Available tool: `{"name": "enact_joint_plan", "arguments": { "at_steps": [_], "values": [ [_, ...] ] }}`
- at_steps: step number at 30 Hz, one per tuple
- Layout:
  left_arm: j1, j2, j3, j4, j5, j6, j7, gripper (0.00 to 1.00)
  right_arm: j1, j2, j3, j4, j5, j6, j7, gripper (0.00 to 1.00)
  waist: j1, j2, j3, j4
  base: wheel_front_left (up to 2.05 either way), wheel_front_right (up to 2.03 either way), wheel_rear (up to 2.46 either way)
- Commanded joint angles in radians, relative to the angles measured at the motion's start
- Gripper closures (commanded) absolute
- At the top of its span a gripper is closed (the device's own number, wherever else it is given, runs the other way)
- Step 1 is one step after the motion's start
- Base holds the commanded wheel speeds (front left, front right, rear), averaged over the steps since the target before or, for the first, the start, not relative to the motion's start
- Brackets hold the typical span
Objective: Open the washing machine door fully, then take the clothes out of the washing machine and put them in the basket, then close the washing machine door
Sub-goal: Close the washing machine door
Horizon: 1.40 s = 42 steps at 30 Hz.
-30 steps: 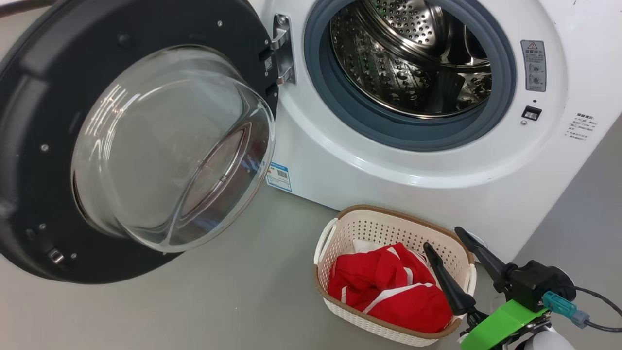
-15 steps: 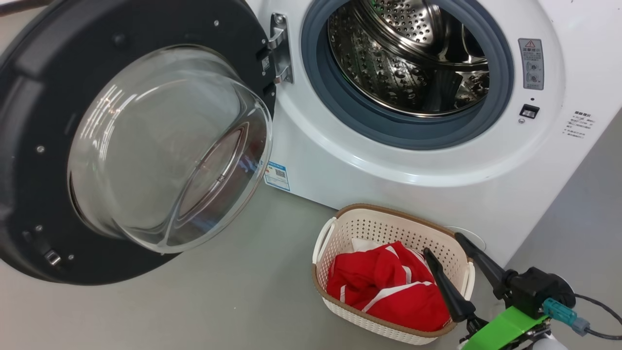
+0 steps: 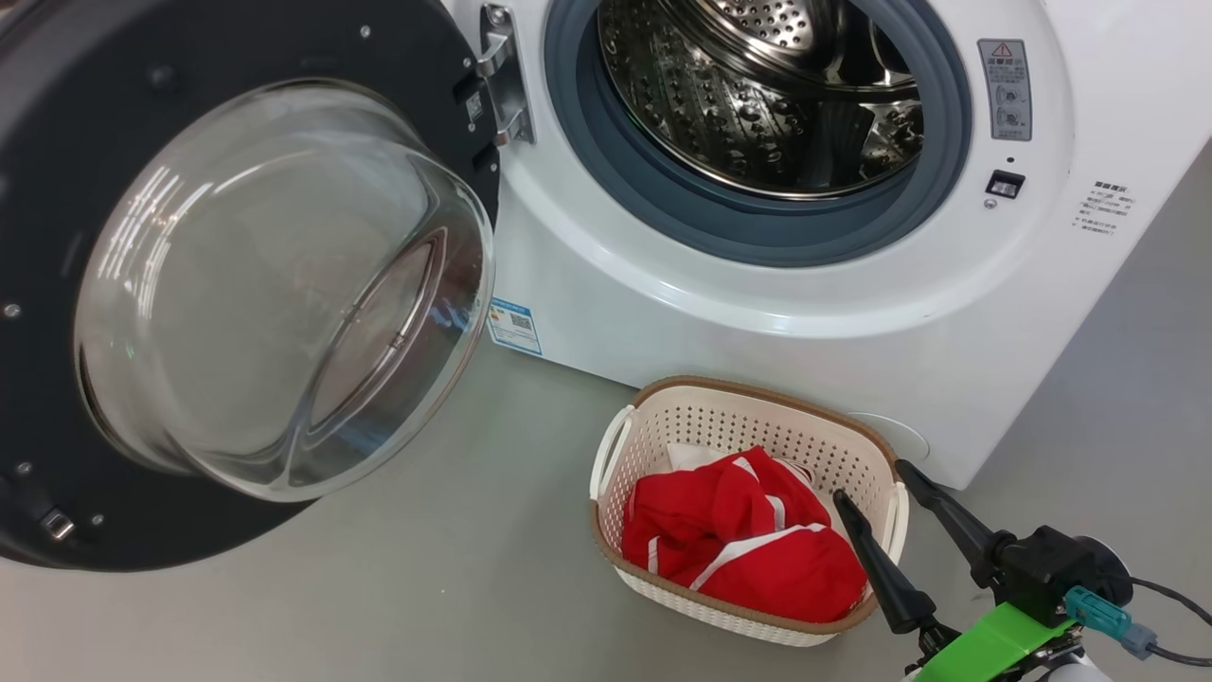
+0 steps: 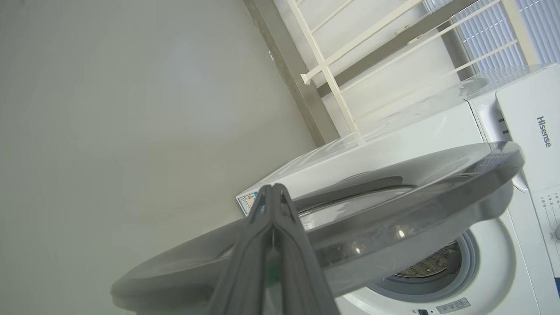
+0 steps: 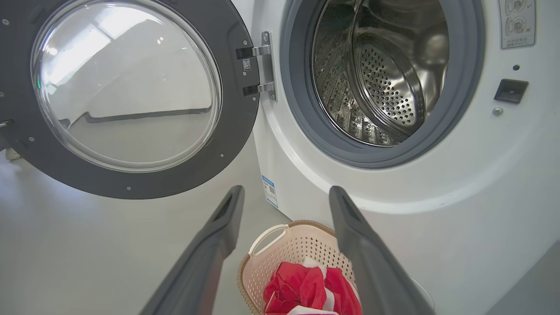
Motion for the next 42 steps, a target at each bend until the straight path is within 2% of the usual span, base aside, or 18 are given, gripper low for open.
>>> {"name": "enact_joint_plan", "arguments": {
  "at_steps": [1,13,26,34,42],
  "values": [
    [-0.038,0.070,0.019,-0.021,-0.011,-0.010,0.016,1.00,-0.030,-0.010,0.015,-0.027,-0.001,0.002,-0.005,0.00,0.0000,0.0000,0.003,-0.004,0.00,0.00,0.00],
    [0.034,0.067,-0.031,-0.146,-0.129,-0.011,0.200,1.00,-0.027,-0.009,0.007,-0.024,-0.002,0.002,-0.005,0.00,0.0000,0.0000,-0.006,-0.003,0.00,0.00,0.00],
    [0.228,0.057,-0.080,-0.509,-0.292,-0.011,0.392,1.00,-0.012,0.008,-0.002,-0.028,-0.004,0.002,-0.005,0.00,0.0000,0.0000,-0.038,-0.003,0.00,0.00,0.00],
    [0.329,0.013,-0.106,-0.749,-0.348,-0.011,0.431,1.00,0.000,0.019,-0.009,-0.037,-0.005,0.002,-0.005,0.00,0.0000,0.0000,-0.048,-0.023,0.00,0.00,0.00],
    [0.347,-0.050,-0.164,-0.892,-0.357,-0.011,0.428,1.00,-0.002,0.028,-0.011,-0.043,-0.007,0.002,-0.005,0.00,0.0000,0.0000,-0.048,-0.075,0.00,0.00,0.00]
  ]
}}
